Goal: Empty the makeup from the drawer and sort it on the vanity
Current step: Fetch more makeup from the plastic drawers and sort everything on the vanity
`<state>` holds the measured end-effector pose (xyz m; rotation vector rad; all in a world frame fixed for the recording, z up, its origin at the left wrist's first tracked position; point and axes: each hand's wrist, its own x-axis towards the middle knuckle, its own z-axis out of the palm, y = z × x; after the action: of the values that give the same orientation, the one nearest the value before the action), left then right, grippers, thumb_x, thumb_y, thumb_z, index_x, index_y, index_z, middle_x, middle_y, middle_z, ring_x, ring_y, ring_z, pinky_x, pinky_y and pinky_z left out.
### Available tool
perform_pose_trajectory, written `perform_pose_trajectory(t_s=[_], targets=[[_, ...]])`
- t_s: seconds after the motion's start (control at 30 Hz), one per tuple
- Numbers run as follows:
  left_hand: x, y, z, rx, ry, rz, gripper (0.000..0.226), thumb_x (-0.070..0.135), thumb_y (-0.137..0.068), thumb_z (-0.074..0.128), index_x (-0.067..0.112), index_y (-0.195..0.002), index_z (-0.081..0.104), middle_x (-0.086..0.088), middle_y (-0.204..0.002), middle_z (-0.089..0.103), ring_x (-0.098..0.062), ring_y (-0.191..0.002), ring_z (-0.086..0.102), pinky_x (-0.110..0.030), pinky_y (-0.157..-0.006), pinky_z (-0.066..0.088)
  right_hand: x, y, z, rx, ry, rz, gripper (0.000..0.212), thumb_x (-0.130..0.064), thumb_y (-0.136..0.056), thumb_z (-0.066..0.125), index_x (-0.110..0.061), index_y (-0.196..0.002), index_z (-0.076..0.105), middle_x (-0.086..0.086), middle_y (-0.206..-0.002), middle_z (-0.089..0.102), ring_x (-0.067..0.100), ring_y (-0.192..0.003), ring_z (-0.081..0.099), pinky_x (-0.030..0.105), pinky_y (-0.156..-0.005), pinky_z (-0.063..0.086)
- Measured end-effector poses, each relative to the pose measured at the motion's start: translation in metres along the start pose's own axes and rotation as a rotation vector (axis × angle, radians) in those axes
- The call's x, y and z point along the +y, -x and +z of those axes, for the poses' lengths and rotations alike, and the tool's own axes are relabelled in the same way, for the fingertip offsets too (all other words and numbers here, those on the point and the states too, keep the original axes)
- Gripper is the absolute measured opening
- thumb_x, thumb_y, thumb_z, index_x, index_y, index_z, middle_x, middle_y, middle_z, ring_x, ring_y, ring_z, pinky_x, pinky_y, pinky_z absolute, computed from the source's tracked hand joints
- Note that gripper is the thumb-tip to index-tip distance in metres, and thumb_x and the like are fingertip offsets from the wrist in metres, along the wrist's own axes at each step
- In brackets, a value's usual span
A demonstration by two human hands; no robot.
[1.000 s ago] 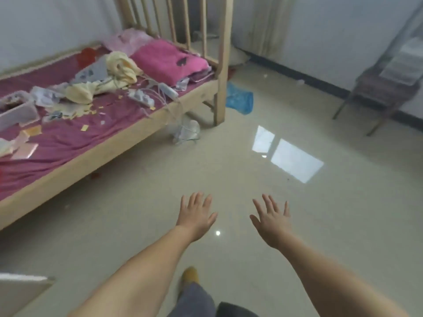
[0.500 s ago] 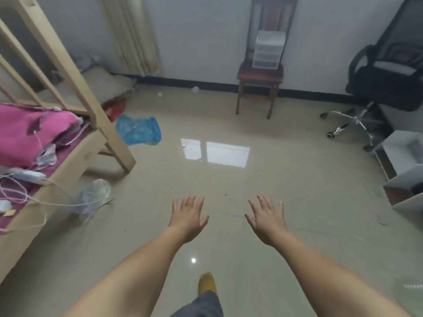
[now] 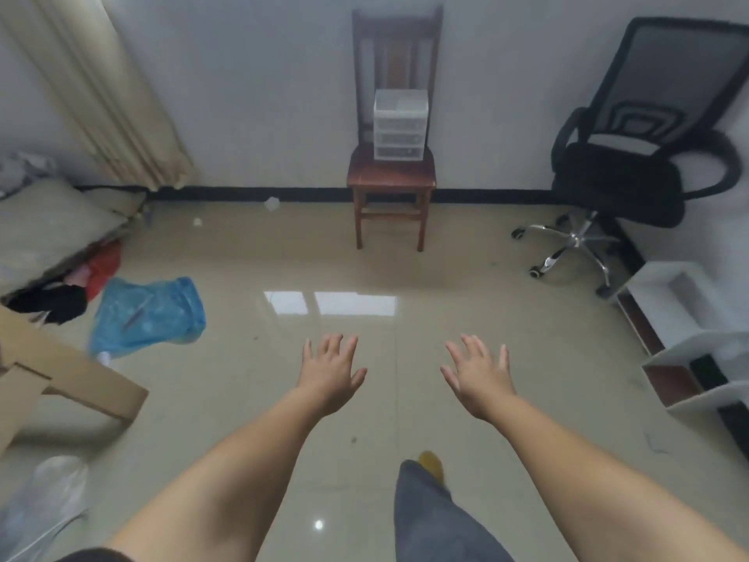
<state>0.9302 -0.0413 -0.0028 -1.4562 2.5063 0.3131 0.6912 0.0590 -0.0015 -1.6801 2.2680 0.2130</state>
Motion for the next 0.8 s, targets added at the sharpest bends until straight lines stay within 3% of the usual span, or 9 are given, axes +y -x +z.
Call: perform_pose_trajectory(t_s=[0.3,0.5,0.8], targets=[[0.015,-0.188,-0.071,0.001,0.029,-0.034,0.063,0.05,-0.097,0.027,0.021,-0.149,0.008,-0.006,-0.155,0.013,-0.021,-0.144,0.006,-0.05,-0.115,-0.002,0.059,-0.197,-0.079,-0.071,0.018,-0.021,0.054,-0.048,-0.099,0.021,-0.027,-0.149,0.015,0.004,-0.159,0.008,0.018,-0.147,0.002,0.057,-0.114,-0.001],[-0.022,-0.327,-0.11,0.0,-0.005,-0.065,0.064,0.05,-0.097,0.028,0.02,-0.15,0.007,-0.007,-0.156,0.014,-0.022,-0.144,0.007,-0.05,-0.115,0.0,0.051,-0.344,-0.117,-0.062,0.021,-0.083,0.054,-0.048,-0.1,0.019,-0.027,-0.15,0.014,0.002,-0.159,0.007,0.017,-0.146,0.0,0.056,-0.114,-0.003],[-0.086,-0.564,-0.203,0.021,-0.063,0.026,0.063,0.049,-0.096,0.029,0.02,-0.149,0.011,-0.008,-0.154,0.018,-0.022,-0.143,0.012,-0.051,-0.115,0.004,0.04,-0.558,-0.209,-0.043,-0.069,0.035,0.053,-0.047,-0.1,0.02,-0.028,-0.15,0.014,0.0,-0.159,0.009,0.016,-0.146,0.002,0.054,-0.115,0.0]])
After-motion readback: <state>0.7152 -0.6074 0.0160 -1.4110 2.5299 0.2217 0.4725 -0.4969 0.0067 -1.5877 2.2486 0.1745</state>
